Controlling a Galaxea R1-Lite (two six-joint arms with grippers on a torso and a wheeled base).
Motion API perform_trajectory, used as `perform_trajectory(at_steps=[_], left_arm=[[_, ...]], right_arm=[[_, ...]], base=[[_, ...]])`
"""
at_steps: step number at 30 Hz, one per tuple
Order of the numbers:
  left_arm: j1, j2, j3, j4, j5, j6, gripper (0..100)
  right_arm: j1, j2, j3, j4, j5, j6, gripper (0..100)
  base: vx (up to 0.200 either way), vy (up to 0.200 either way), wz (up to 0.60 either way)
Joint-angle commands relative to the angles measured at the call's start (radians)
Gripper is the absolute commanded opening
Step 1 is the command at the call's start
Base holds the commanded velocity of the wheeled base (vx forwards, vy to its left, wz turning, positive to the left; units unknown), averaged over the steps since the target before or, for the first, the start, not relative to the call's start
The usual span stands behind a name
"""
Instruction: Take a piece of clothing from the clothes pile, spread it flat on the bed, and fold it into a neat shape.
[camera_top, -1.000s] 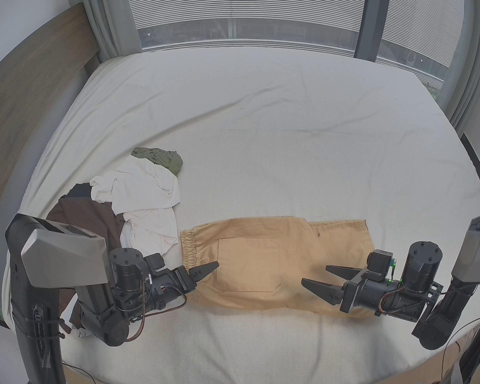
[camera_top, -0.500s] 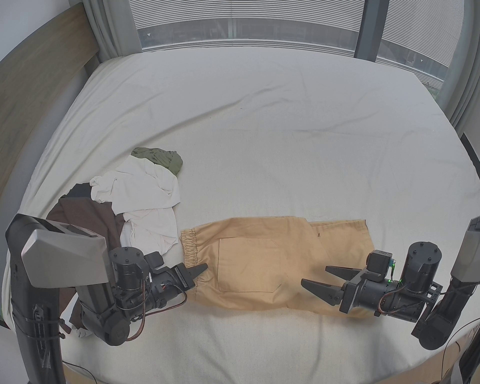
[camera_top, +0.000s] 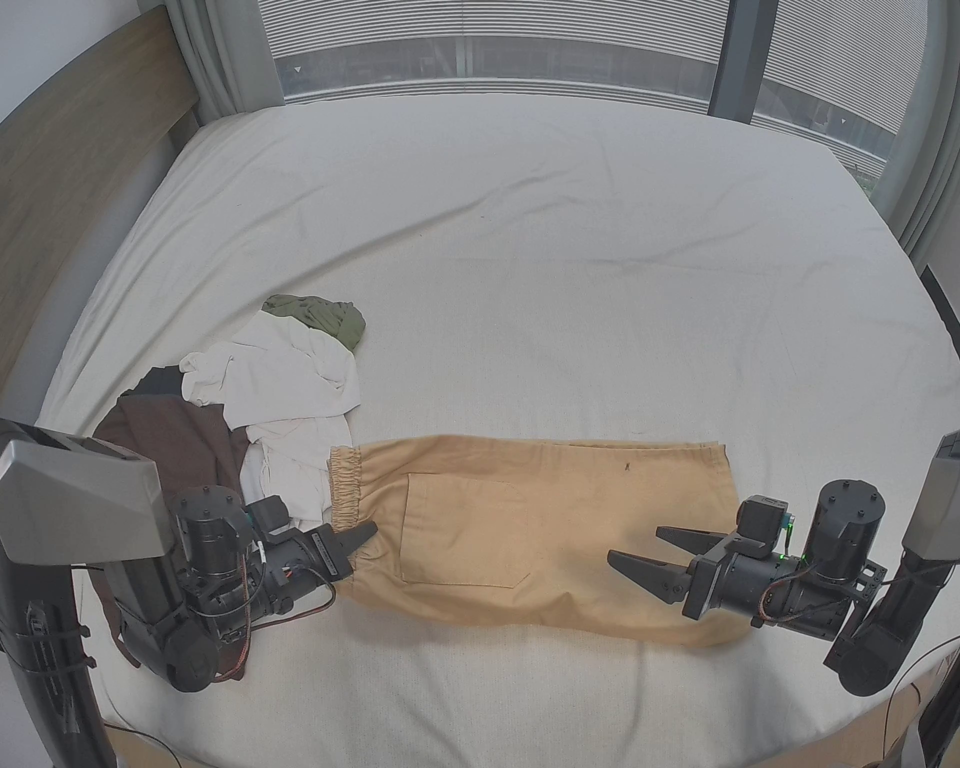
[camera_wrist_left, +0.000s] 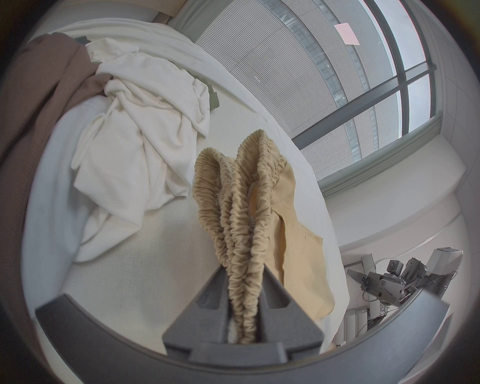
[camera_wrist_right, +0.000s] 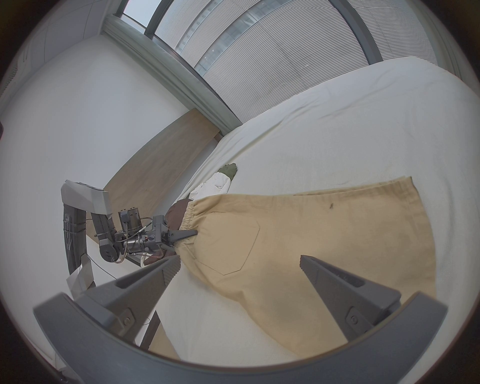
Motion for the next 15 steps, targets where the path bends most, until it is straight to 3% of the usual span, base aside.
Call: perform_trajectory(at_steps=[1,15], left_arm=[[0.02,-0.019,0.018,0.018,-0.002,0.018,0],[0.09,-0.024,0.039,0.03,-0.007,0.067,0]], right_arm=[[-0.001,0.002,0.001,-0.001,0.0,-0.001,100],[0.001,0.001,-0.001,-0.001,0.0,-0.001,100]], base=[[0.0,0.0,0.0],[0.0,0.0,0.0]])
